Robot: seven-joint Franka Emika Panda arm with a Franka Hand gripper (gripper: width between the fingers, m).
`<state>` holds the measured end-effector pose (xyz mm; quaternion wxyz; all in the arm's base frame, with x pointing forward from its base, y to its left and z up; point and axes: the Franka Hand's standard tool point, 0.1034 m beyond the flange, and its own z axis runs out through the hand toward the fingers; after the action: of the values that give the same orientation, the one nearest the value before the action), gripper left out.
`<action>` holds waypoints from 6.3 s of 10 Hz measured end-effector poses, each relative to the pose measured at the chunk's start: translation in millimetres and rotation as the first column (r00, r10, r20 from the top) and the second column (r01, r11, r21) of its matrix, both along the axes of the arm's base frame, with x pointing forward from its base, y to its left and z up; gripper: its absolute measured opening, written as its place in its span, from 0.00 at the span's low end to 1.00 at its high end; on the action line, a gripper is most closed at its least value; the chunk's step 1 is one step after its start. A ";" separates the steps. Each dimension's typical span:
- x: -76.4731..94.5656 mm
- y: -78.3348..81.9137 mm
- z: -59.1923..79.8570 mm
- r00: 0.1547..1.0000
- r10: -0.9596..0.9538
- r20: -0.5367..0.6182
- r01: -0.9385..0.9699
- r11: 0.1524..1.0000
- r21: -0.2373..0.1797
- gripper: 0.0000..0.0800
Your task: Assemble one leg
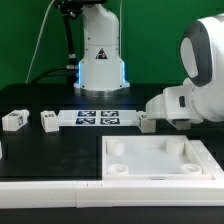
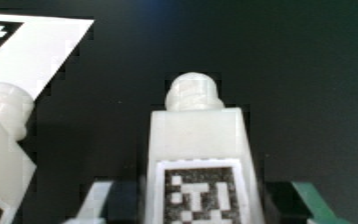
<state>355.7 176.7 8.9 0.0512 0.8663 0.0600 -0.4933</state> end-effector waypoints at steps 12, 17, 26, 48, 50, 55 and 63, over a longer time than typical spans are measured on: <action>39.6 2.8 74.4 0.977 0.000 0.215 -0.010 0.999 0.041 0.36; 48.3 4.2 78.2 0.788 -0.059 0.613 -0.028 0.991 0.130 0.36; 94.9 -25.6 102.6 0.561 -0.111 0.820 -0.095 0.976 0.197 0.36; 253.9 -63.3 91.8 0.303 -0.160 0.939 -0.192 0.955 0.225 0.36; 263.2 -65.3 89.8 0.211 -0.169 0.963 -0.199 0.957 0.212 0.36; 262.5 -69.0 76.2 0.158 -0.172 0.972 -0.199 0.959 0.201 0.36; 260.7 -63.2 63.4 0.157 -0.172 0.973 -0.205 0.958 0.202 0.36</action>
Offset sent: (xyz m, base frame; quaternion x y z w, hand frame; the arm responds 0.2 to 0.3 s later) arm 0.0000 0.0000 0.0000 0.0000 0.0000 0.0000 1.0000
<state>616.4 113.5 72.3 -0.0429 0.9737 0.0929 0.2035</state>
